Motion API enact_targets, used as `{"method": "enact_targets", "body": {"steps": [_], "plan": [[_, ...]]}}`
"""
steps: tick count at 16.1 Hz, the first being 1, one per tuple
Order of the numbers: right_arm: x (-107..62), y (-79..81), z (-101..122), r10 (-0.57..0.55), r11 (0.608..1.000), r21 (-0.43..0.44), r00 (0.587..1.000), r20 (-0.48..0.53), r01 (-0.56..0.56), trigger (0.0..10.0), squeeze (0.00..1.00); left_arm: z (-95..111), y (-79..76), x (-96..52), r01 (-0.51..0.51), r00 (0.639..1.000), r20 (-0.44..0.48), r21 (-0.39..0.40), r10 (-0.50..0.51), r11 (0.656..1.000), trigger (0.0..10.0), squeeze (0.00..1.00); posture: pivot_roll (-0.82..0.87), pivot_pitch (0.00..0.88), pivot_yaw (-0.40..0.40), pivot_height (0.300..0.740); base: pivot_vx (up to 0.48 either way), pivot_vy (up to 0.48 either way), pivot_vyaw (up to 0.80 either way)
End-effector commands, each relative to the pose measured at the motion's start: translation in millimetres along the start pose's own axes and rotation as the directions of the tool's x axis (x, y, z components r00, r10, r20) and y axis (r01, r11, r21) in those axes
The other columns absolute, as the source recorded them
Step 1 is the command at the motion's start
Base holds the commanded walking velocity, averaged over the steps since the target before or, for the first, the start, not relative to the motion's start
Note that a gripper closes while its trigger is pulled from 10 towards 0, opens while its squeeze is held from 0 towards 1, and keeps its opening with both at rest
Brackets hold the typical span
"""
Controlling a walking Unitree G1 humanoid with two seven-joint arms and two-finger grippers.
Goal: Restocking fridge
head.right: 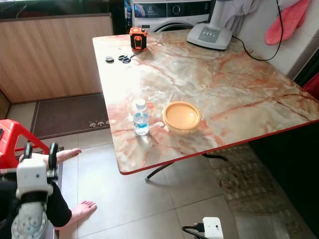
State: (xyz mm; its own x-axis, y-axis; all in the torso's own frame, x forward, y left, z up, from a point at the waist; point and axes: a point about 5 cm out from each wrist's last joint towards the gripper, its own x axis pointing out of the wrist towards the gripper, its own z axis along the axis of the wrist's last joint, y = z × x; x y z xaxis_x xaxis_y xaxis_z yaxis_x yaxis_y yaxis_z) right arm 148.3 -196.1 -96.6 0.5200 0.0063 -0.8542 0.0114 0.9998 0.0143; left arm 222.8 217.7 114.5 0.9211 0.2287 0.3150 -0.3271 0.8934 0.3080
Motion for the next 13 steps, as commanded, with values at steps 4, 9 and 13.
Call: {"method": "enact_targets", "body": {"steps": [4,9,13], "plan": [[-1.1,-4.4,-2.9,-0.009,1.000,-0.010,1.000,-0.016,0.009,10.0,0.00,37.9,-18.0,24.2,0.140,0.986,0.098,-0.029,-0.137,0.990,10.0,0.00,0.00,0.104,-0.089,0.740,0.000,0.000,0.00],[-1.0,-4.6,-2.5,-0.011,1.000,-0.004,1.000,-0.013,0.011,10.0,0.00,87.8,-45.4,47.2,0.349,0.919,0.218,-0.065,-0.328,0.935,10.0,0.00,0.00,0.103,-0.090,0.740,0.000,0.000,0.00],[-1.1,-3.7,-1.9,-0.015,1.000,0.026,1.000,0.007,0.015,10.0,0.00,113.6,-59.9,59.3,0.396,0.897,0.270,-0.135,-0.351,0.908,10.0,0.00,0.00,0.106,-0.089,0.740,0.000,0.000,0.00]]}}
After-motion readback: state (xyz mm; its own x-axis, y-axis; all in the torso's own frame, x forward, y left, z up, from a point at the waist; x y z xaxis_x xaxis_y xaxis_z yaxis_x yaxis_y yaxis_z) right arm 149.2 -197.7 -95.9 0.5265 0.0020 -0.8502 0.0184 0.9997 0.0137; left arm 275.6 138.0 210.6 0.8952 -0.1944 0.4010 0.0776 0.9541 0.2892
